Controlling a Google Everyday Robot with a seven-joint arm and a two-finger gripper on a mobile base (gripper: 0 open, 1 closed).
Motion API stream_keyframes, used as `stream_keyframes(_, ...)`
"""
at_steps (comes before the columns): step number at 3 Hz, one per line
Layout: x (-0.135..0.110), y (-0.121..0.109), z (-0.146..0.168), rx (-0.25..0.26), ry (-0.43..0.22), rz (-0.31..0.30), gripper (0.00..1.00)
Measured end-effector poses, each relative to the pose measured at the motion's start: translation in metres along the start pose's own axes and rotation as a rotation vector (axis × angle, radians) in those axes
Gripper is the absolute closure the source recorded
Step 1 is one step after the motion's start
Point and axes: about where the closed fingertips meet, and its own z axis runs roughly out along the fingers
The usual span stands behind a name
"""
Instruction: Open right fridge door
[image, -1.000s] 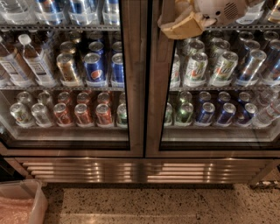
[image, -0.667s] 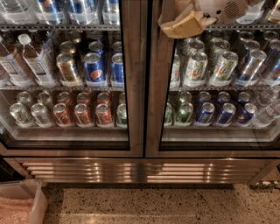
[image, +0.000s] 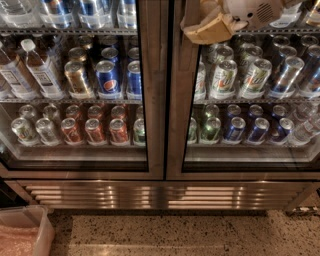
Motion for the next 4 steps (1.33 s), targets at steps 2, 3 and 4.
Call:
stream_keyframes(2,0.0020,0.0017,0.0021,-0.018,-0.004,-0.010,1.00)
stream_keyframes(3,0.0042,0.0028,0.0023,-0.023,-0.005,-0.006,1.00)
stream_keyframes(4,0.0042,0.0028,0.0023,-0.023,-0.005,-0.006,1.00)
